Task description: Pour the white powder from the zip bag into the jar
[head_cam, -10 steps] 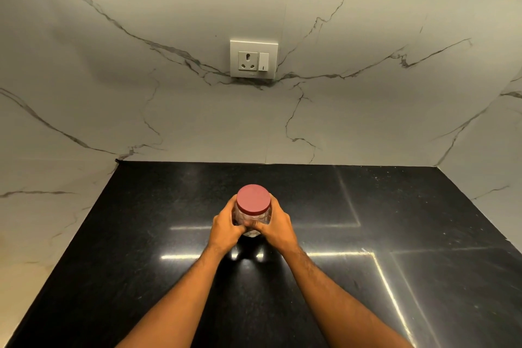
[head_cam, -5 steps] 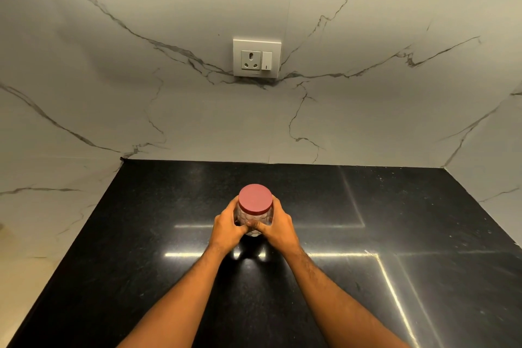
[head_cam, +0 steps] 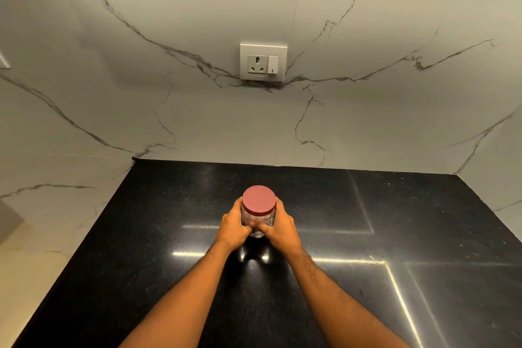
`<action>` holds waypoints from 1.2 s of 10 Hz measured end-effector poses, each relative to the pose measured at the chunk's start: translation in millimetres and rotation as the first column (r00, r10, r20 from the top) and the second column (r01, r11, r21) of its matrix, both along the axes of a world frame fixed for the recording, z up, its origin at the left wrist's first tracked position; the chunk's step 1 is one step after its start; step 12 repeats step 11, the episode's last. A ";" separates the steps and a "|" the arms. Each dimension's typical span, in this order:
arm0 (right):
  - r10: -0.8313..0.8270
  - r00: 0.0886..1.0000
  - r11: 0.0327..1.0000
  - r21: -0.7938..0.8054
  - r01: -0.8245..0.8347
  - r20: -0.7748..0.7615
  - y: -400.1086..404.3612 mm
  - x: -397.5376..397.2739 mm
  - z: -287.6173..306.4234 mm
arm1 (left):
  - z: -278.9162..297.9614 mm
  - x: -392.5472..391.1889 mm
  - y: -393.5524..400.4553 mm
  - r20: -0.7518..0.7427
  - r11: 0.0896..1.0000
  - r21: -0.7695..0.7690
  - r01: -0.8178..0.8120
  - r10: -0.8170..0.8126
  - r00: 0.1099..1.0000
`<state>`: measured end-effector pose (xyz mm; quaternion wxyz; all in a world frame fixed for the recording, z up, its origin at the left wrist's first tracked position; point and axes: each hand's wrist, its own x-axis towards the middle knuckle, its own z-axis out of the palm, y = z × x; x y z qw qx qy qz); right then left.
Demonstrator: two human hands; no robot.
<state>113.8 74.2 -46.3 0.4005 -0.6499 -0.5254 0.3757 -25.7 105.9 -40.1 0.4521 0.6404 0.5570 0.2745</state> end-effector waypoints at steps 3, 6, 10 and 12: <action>0.003 0.999 0.999 -0.054 -0.001 0.037 3.1 4.8 1.8 | 1.5 4.4 2.1 -0.146 1.000 -0.024 -0.010 0.006 0.989; 0.017 0.998 0.994 -0.109 -0.010 0.067 3.4 2.4 3.7 | 3.1 5.7 -2.3 -0.174 0.998 -0.060 -0.006 -0.004 0.985; -0.018 0.950 0.997 -0.064 0.040 0.313 -52.7 -11.6 27.7 | 12.8 -11.9 -44.8 -0.169 0.999 0.040 0.035 -0.027 0.985; -0.071 0.928 0.997 0.032 0.064 0.367 -80.5 -27.4 46.0 | 20.7 -24.3 -65.3 -0.231 0.989 0.147 0.024 0.011 0.973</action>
